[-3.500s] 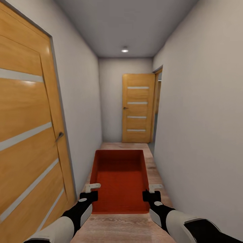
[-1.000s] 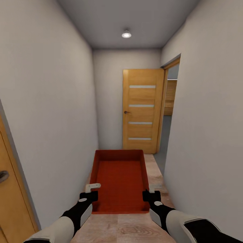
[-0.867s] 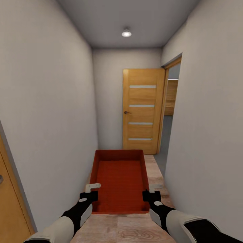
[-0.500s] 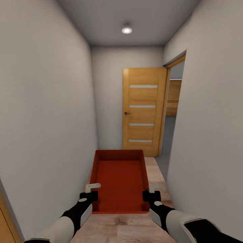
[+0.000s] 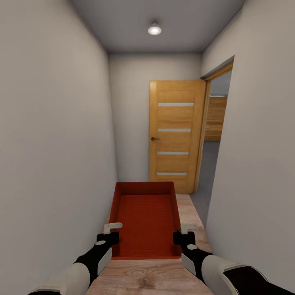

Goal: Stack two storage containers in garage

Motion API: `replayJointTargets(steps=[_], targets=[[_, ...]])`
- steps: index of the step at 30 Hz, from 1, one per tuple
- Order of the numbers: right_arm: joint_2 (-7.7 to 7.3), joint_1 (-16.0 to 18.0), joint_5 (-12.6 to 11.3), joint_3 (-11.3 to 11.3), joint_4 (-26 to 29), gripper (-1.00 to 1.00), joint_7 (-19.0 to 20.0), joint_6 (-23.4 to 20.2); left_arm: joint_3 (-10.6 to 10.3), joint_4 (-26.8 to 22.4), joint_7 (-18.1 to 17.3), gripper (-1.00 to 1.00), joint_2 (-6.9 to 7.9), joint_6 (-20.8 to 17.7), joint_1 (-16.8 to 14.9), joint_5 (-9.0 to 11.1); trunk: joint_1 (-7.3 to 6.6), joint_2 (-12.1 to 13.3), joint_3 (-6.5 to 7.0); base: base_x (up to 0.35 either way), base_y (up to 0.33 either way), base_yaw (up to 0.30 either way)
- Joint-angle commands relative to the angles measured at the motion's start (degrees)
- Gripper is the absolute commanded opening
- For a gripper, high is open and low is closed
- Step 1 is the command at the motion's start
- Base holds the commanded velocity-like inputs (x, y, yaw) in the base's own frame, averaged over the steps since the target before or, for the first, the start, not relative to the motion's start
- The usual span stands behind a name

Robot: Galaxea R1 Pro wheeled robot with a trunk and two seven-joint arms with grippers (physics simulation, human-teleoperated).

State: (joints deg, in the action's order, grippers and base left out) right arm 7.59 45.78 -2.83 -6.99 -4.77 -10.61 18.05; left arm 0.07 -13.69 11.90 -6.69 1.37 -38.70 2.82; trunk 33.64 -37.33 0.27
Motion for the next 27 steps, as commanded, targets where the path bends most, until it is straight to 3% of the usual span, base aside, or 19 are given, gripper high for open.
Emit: replayJointTargets(steps=[1, 27], targets=[[0.05, 0.1, 1.9, 2.2, 2.9, -1.0, 0.5, 0.1, -0.2, 0.2, 0.4, -1.0, 0.81, 0.1, 0.0, 0.4, 0.05, 0.0, -0.02, 0.321, 0.0, 0.0], [0.05, 0.1, 1.9, 2.2, 2.9, -1.0, 0.5, 0.1, -0.2, 0.2, 0.4, -1.0, 0.81, 0.1, 0.0, 0.4, 0.05, 0.0, -0.02, 0.321, 0.0, 0.0]])
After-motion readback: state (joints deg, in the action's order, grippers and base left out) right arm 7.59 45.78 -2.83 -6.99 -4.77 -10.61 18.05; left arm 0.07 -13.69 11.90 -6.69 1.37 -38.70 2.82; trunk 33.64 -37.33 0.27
